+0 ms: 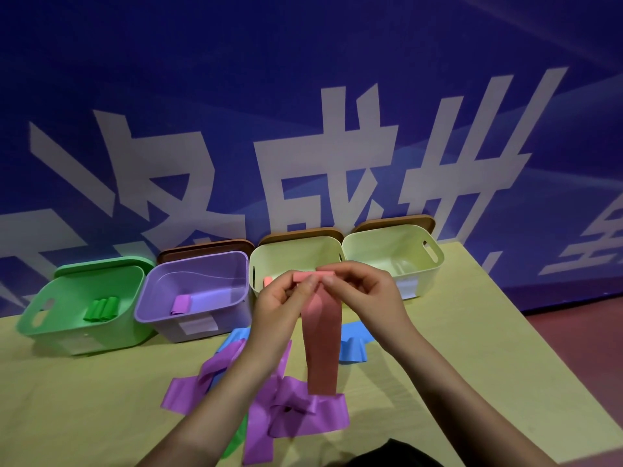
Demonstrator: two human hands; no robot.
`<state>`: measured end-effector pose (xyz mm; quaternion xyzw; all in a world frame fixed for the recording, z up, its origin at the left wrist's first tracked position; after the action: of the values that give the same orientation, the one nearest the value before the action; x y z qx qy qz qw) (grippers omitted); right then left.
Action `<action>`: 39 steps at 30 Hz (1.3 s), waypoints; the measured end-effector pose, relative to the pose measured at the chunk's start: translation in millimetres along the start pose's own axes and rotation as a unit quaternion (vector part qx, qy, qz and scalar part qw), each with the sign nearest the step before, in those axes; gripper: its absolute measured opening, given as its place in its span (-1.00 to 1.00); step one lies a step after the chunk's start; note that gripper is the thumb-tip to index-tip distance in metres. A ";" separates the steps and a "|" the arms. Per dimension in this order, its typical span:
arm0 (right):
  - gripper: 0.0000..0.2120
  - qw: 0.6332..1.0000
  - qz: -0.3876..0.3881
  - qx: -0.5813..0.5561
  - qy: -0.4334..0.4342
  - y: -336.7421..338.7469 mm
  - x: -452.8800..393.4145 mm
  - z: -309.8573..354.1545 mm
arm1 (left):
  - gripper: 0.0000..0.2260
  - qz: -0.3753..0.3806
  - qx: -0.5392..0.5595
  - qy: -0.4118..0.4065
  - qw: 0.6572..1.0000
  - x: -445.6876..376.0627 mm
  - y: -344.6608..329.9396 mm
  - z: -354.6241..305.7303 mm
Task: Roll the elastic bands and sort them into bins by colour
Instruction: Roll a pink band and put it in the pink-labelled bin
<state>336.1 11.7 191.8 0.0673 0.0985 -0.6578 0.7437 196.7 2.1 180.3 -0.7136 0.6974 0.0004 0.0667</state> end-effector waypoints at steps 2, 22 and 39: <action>-0.88 1.000 -0.006 0.014 0.005 0.1 -1.1 -1.3 | -0.88 0.004 -0.005 -0.002 1.000 0.1 -0.6 -1.3; -0.82 0.999 0.001 0.031 0.025 -1.9 -4.7 -0.3 | -0.85 0.002 -0.072 -0.060 0.996 -2.6 1.1 0.7; -0.87 0.911 0.009 0.300 0.284 9.1 -9.8 -14.1 | -0.79 -0.039 0.069 0.090 0.993 1.8 -6.0 6.3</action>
<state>343.2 25.5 180.2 0.4719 0.1030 -0.6031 0.6348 203.3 1.0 174.5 -0.7308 0.6708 -0.1148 0.0523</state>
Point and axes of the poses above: each hand's wrist, its own x-axis away from the middle knuckle, its own y-axis out of the back of the hand, z = x × y, the point moved 1 cm from there along -x, towards the middle knuckle
